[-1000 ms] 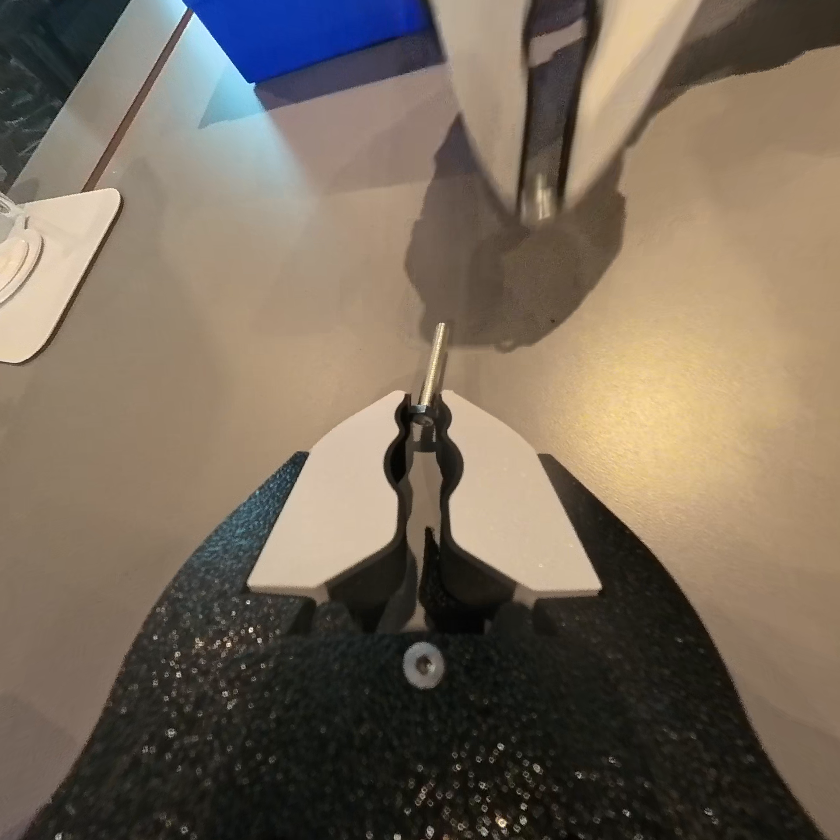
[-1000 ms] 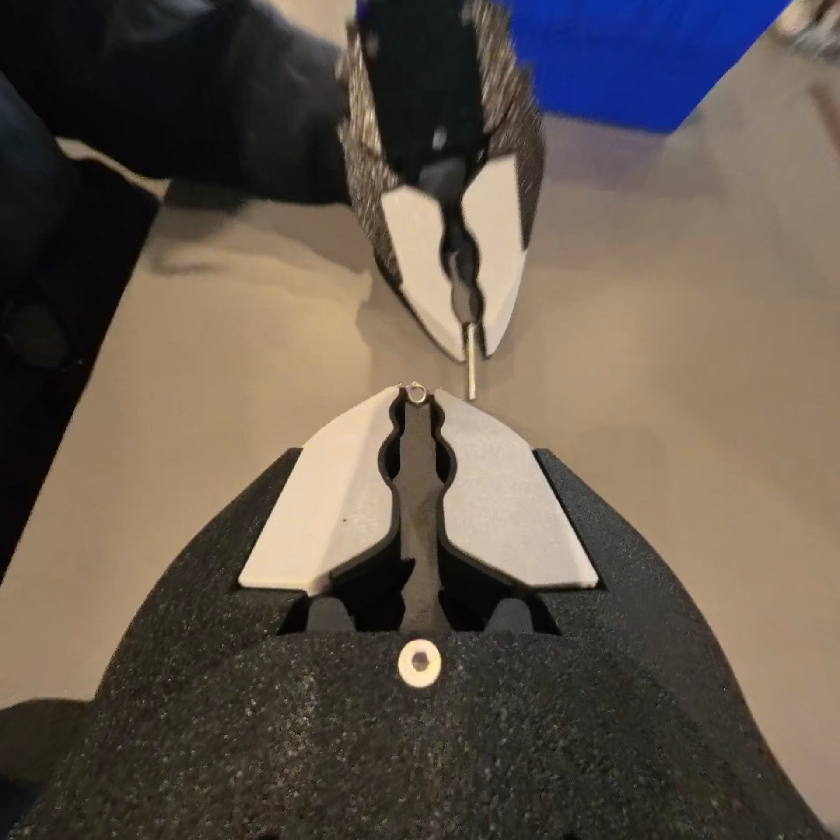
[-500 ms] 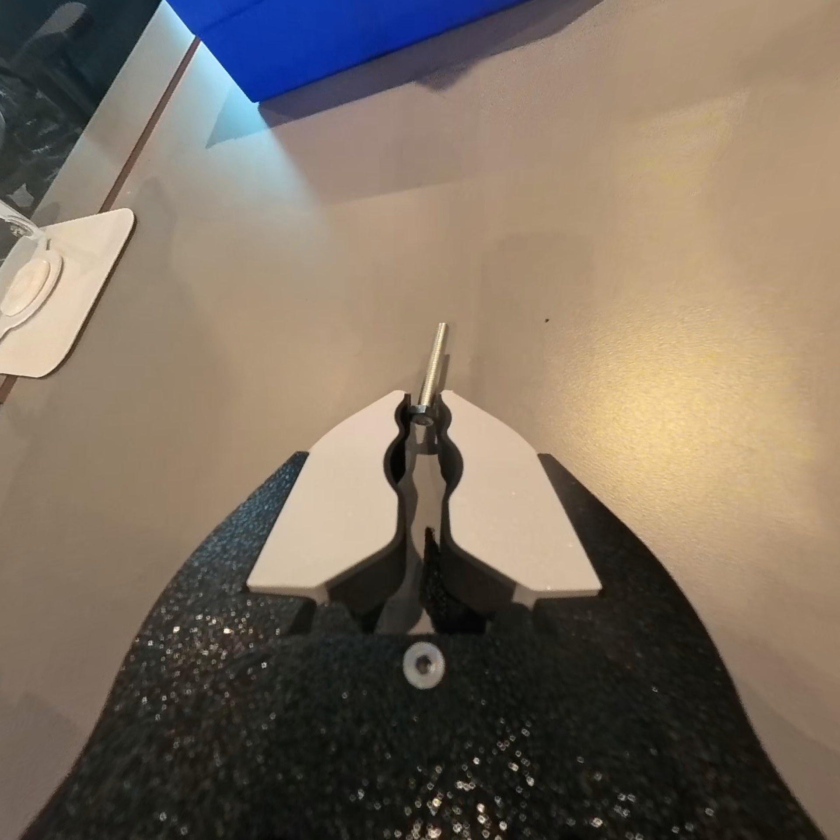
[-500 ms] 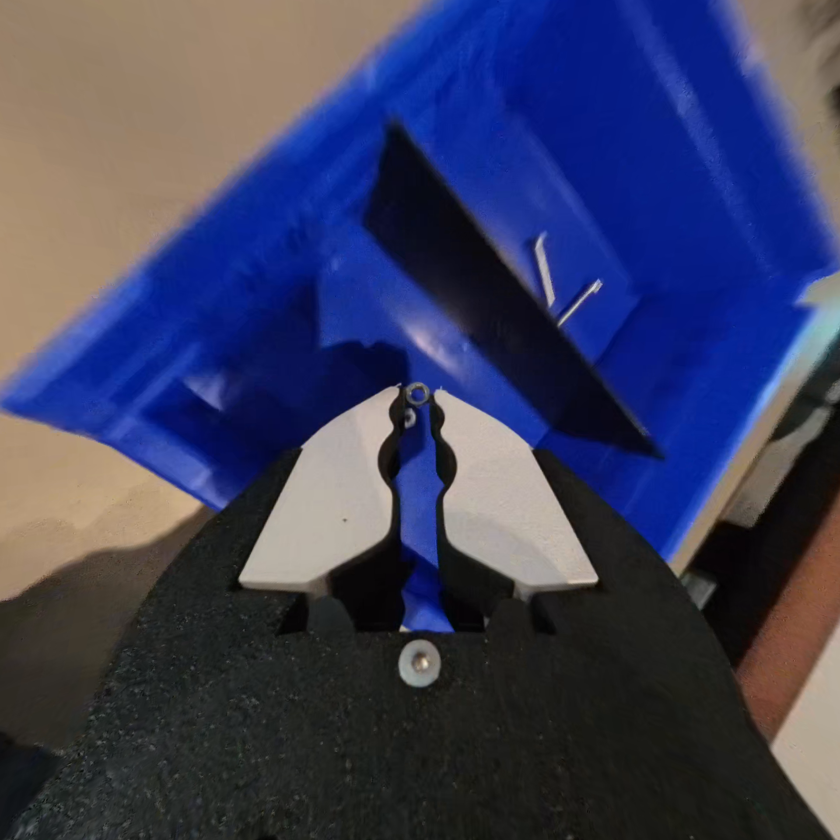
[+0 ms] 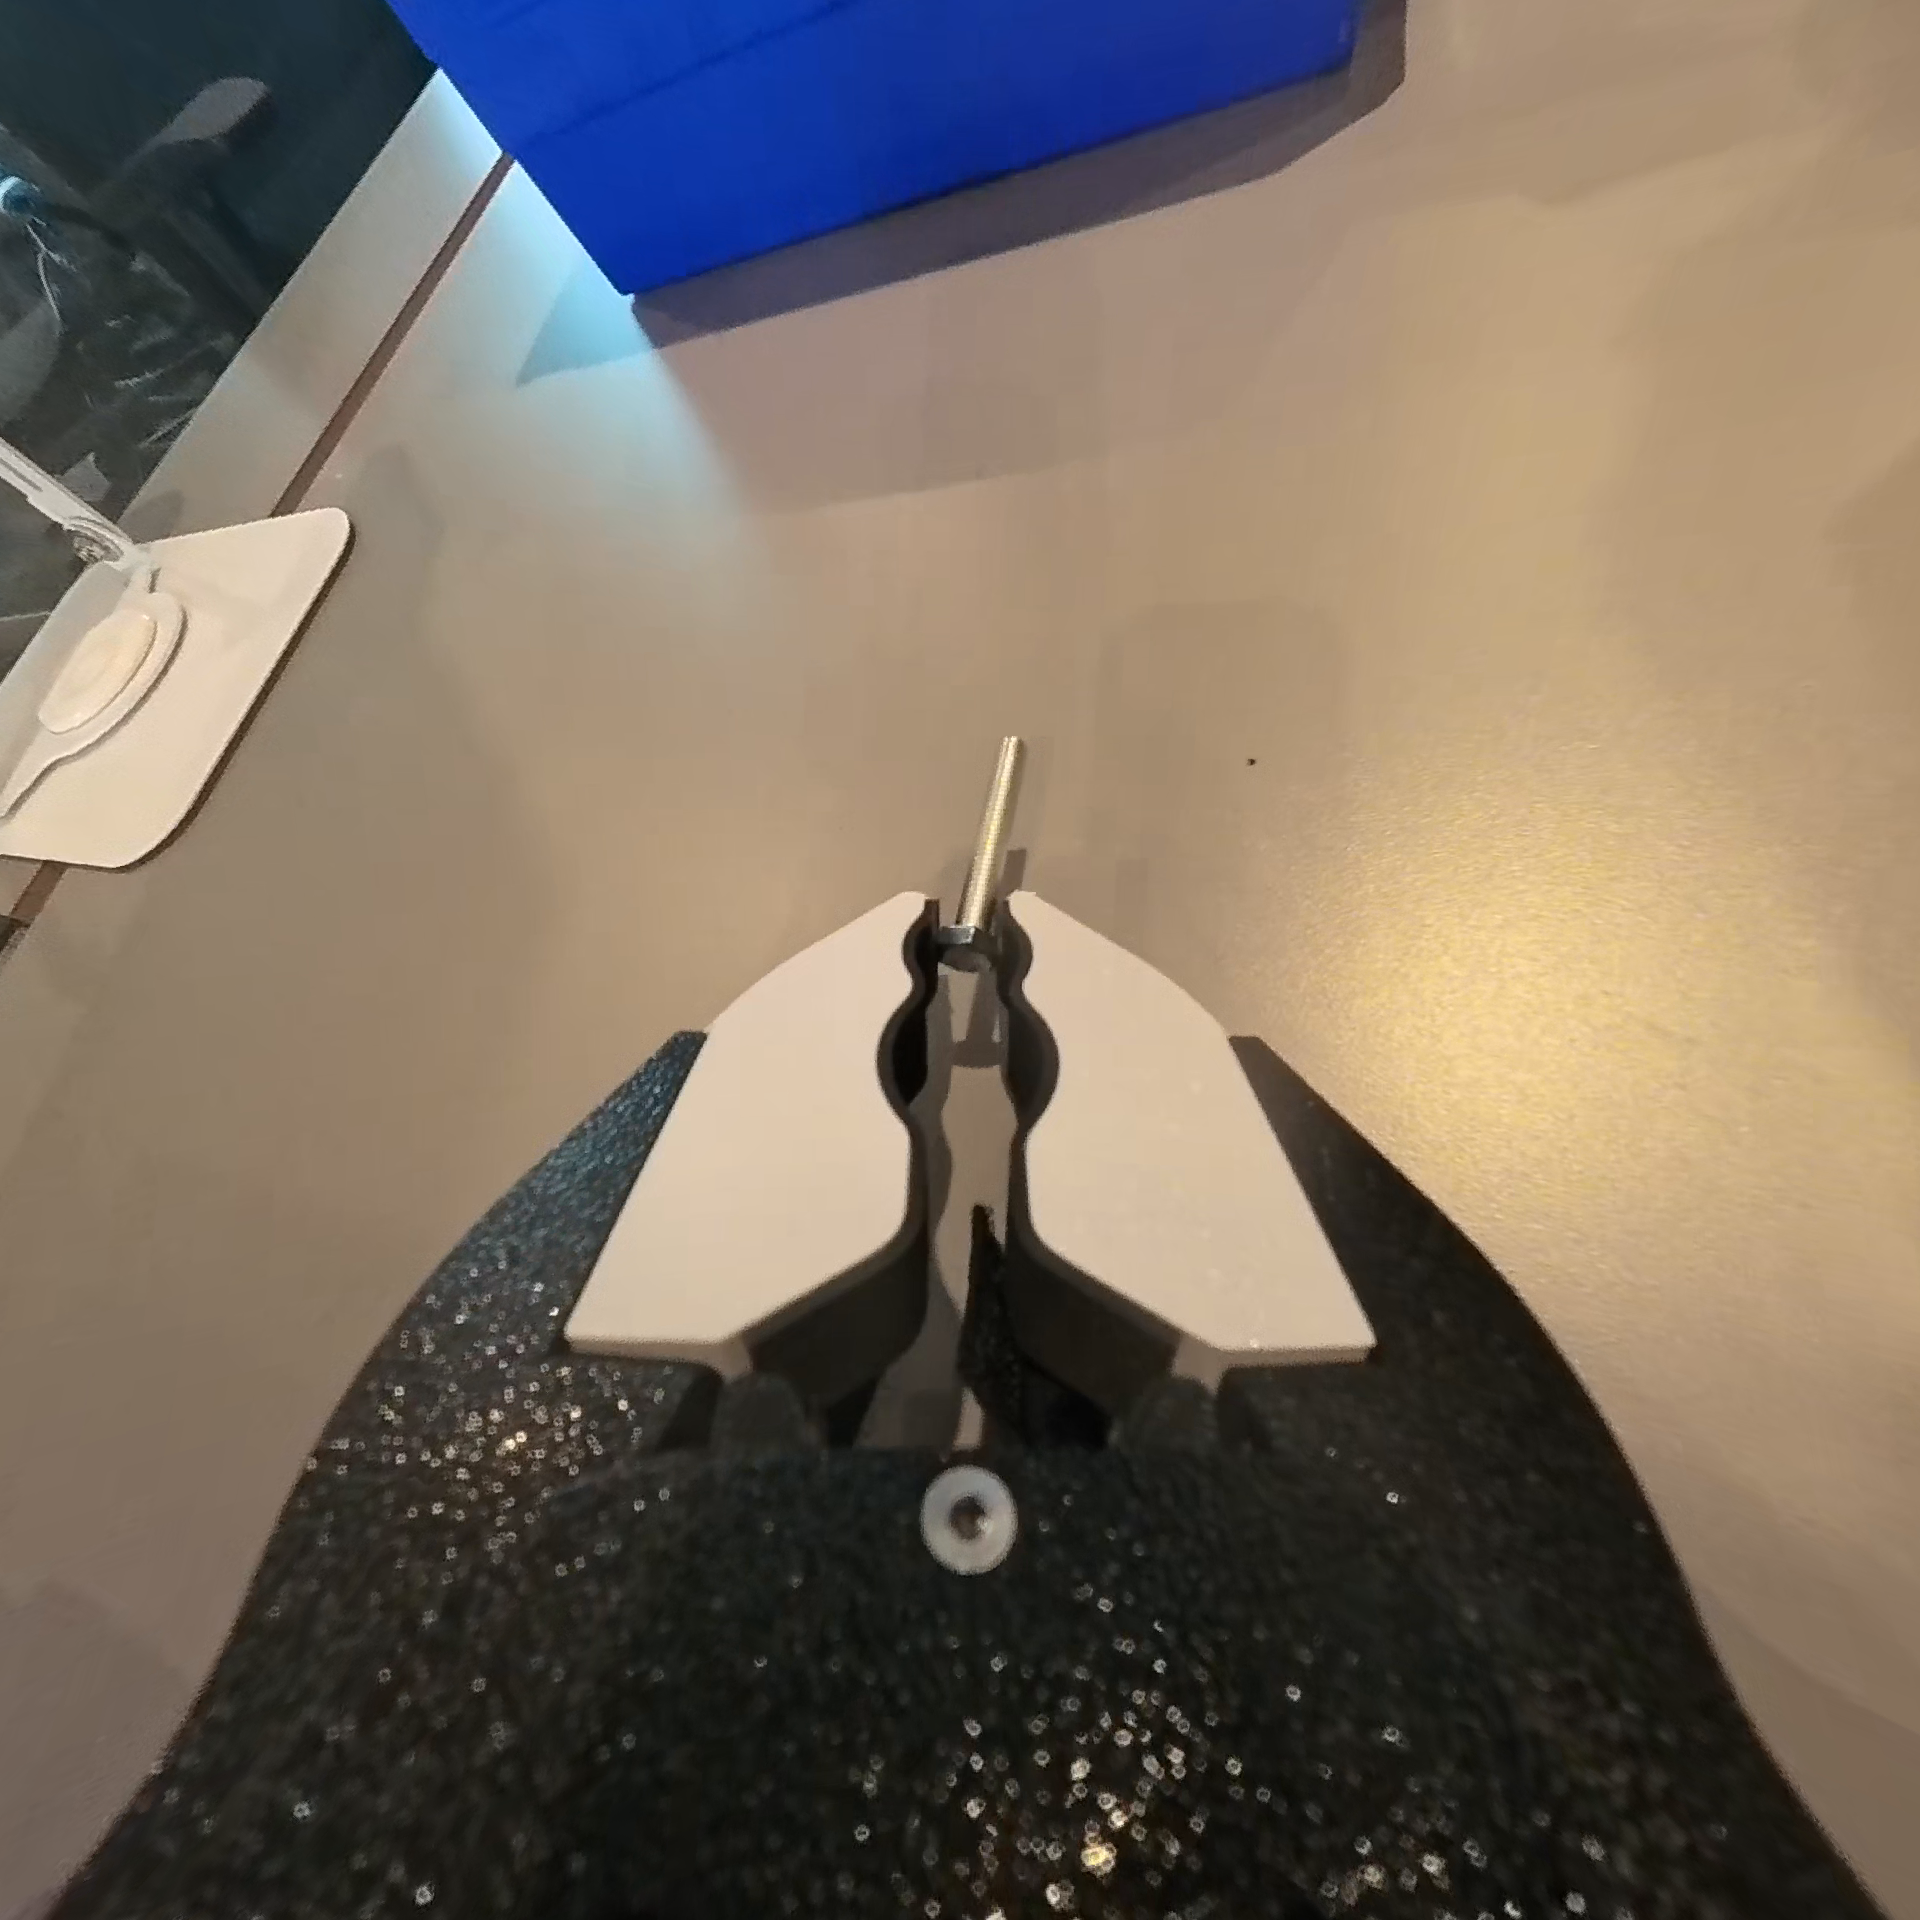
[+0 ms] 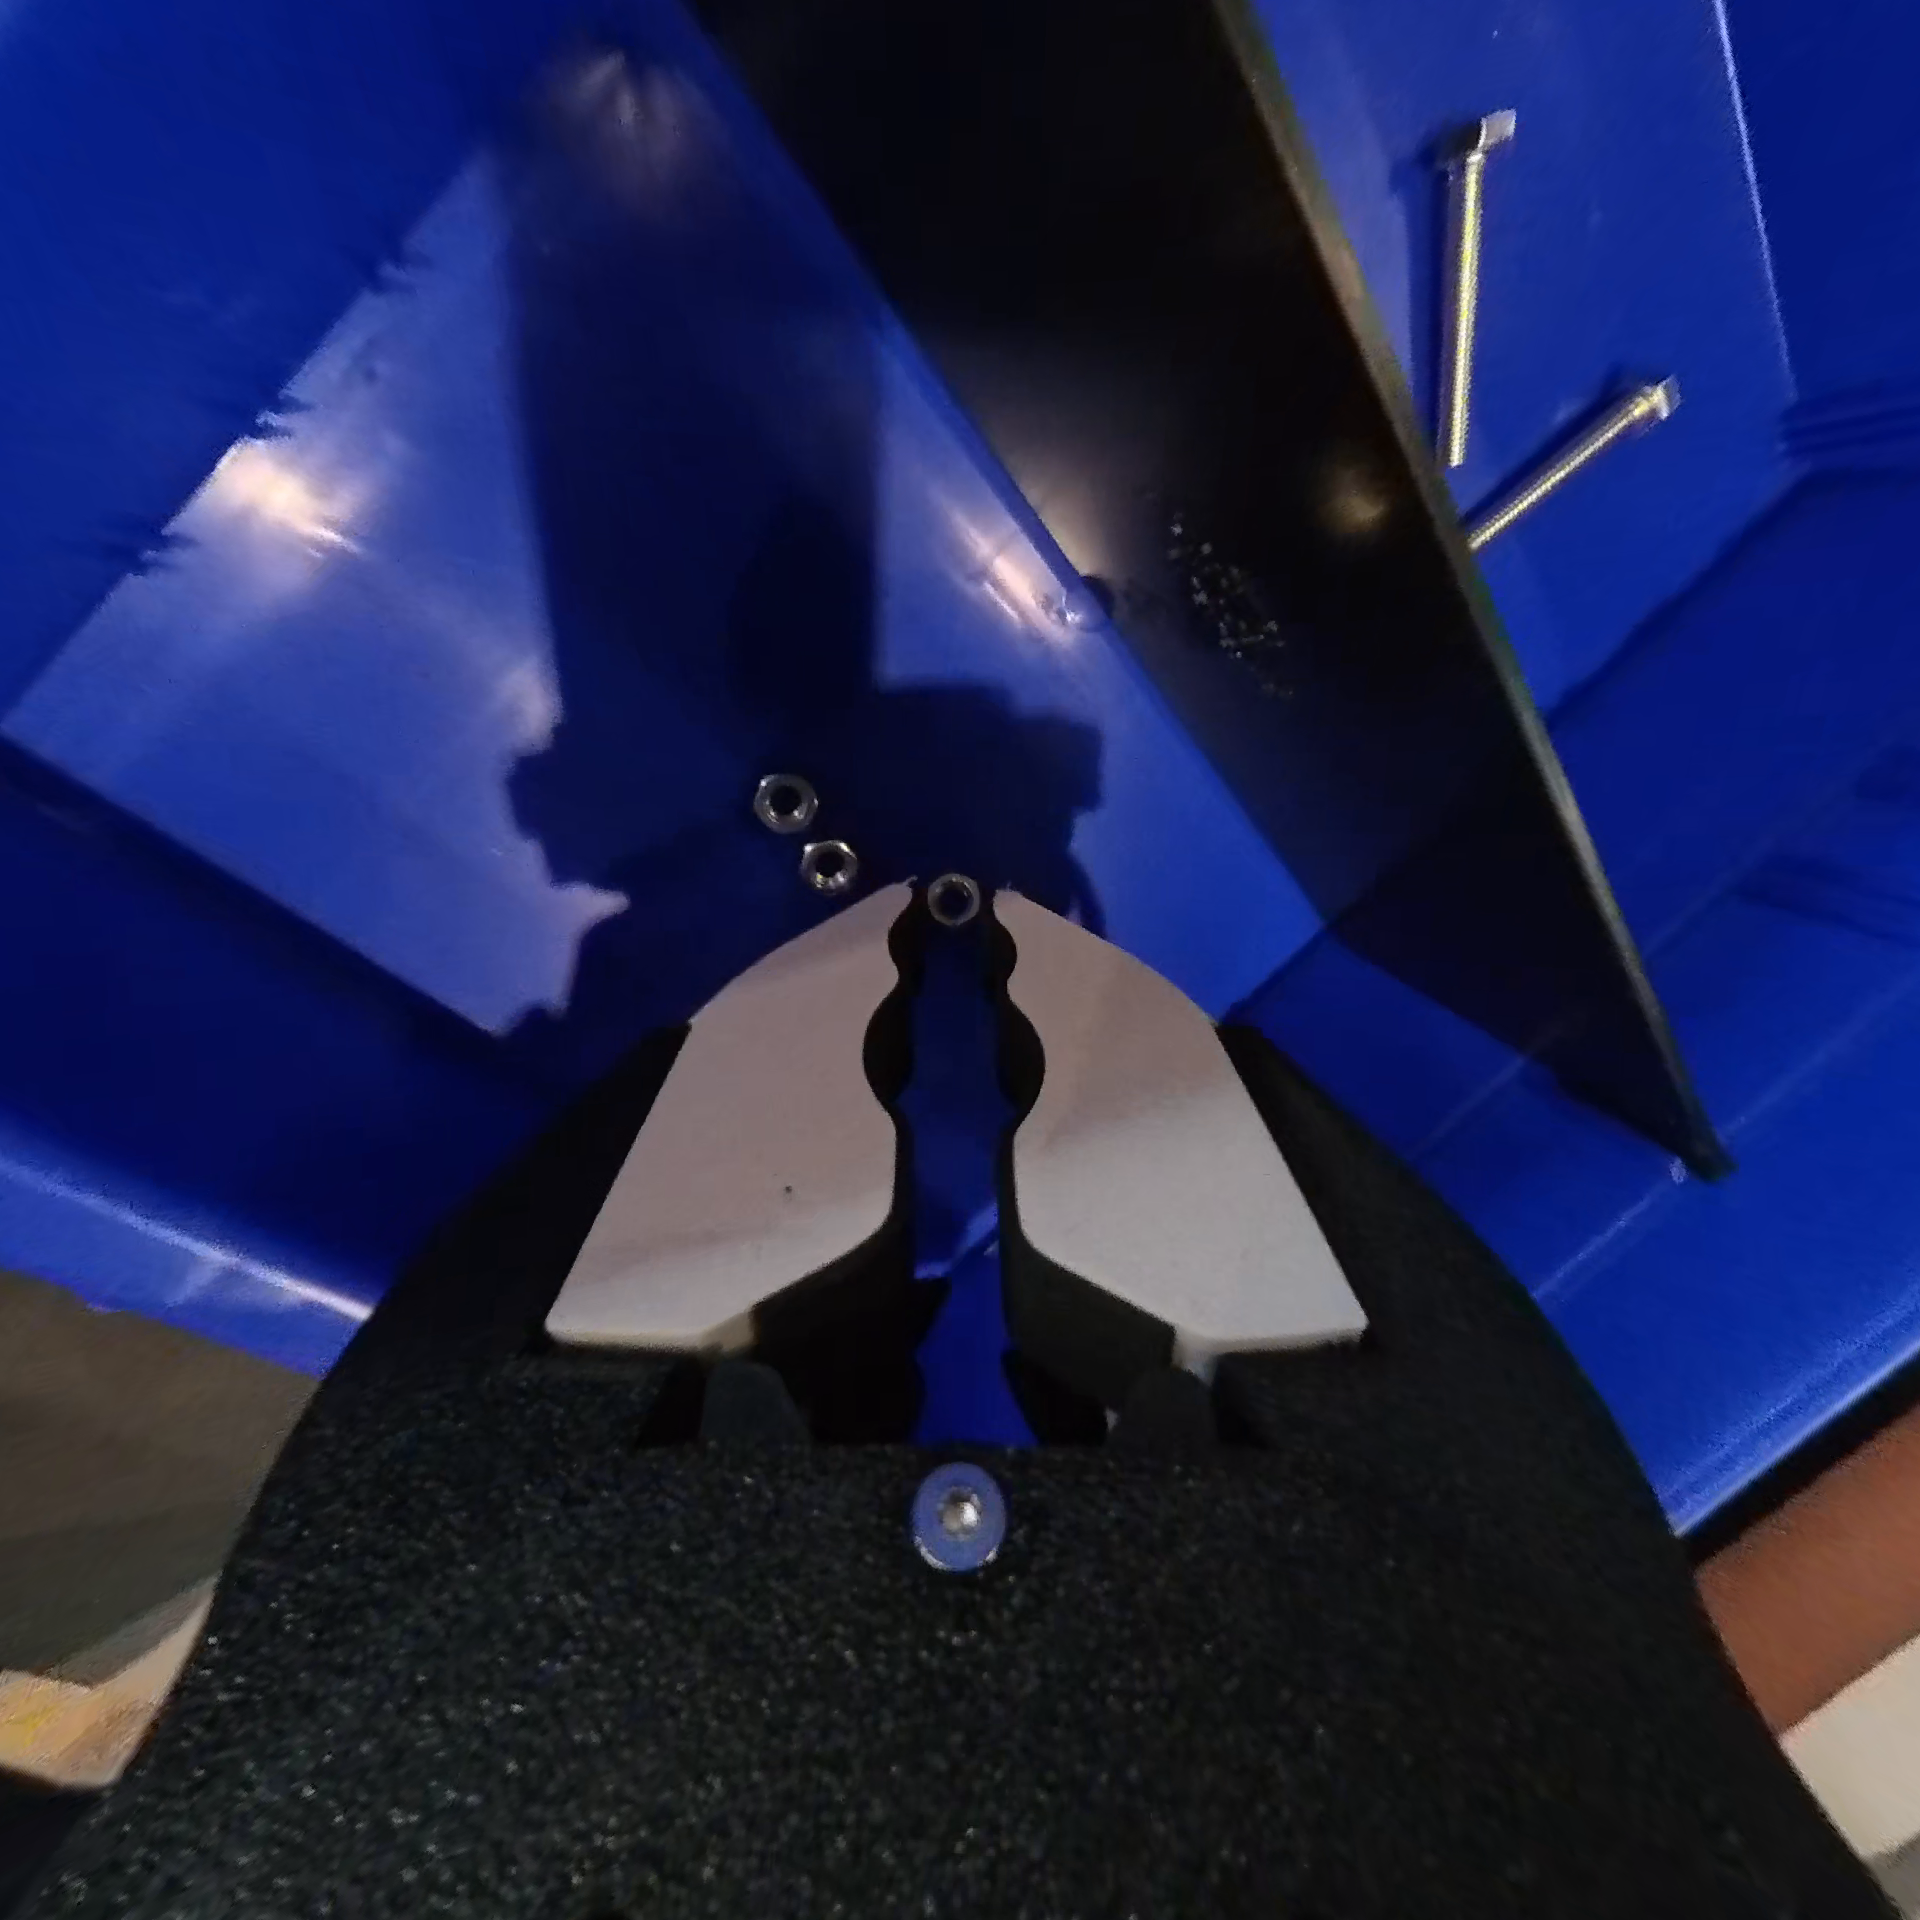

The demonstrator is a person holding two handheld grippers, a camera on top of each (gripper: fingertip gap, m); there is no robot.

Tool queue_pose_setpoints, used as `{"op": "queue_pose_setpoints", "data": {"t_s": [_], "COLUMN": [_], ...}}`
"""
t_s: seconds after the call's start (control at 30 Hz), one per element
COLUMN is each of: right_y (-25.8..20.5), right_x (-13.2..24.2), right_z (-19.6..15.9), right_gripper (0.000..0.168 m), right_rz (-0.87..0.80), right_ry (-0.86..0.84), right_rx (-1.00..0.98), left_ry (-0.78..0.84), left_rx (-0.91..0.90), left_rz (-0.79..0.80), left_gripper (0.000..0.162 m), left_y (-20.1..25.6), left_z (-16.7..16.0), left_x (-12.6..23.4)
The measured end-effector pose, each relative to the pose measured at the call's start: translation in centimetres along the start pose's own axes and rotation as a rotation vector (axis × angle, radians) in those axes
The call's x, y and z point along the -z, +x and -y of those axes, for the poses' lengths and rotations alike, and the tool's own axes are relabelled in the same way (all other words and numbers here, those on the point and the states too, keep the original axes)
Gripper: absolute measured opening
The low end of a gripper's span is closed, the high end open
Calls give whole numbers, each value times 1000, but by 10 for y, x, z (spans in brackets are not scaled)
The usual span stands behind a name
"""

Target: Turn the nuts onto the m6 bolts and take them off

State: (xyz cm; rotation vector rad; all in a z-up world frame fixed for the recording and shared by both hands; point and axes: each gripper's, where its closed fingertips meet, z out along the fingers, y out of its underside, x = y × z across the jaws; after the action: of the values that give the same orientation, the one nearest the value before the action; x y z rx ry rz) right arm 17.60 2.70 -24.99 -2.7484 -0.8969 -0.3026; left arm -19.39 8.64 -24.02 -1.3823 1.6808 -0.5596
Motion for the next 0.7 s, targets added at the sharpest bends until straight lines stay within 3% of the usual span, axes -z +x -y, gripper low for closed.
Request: {"op": "queue_pose_setpoints", "data": {"t_s": [0.2,0.33,0.4,0.5,0.6,0.7], "right_y": [5,8,4,-46,-136,-215], "right_x": [22,30,53,115,170,178], "right_z": [7,-5,11,66,127,184], "right_gripper": [16,17,15,12,4,0], "right_rz": [-62,-129,-172,-116,-46,-43], "right_ry": [119,62,170,492,796,1019], "right_rx": [-58,-53,-81,-42,230,492], "left_ry": [3,1,7,18,37,52], "left_rx": [1,-1,-1,-12,-29,-34], "left_rz": [1,4,9,2,-4,-6], "left_gripper": [10,10,10,10,10,10], "left_y": [0,0,-1,1,3,4], "left_z": [0,0,1,2,4,6], "left_x": [0,0,1,2,3,4]}}
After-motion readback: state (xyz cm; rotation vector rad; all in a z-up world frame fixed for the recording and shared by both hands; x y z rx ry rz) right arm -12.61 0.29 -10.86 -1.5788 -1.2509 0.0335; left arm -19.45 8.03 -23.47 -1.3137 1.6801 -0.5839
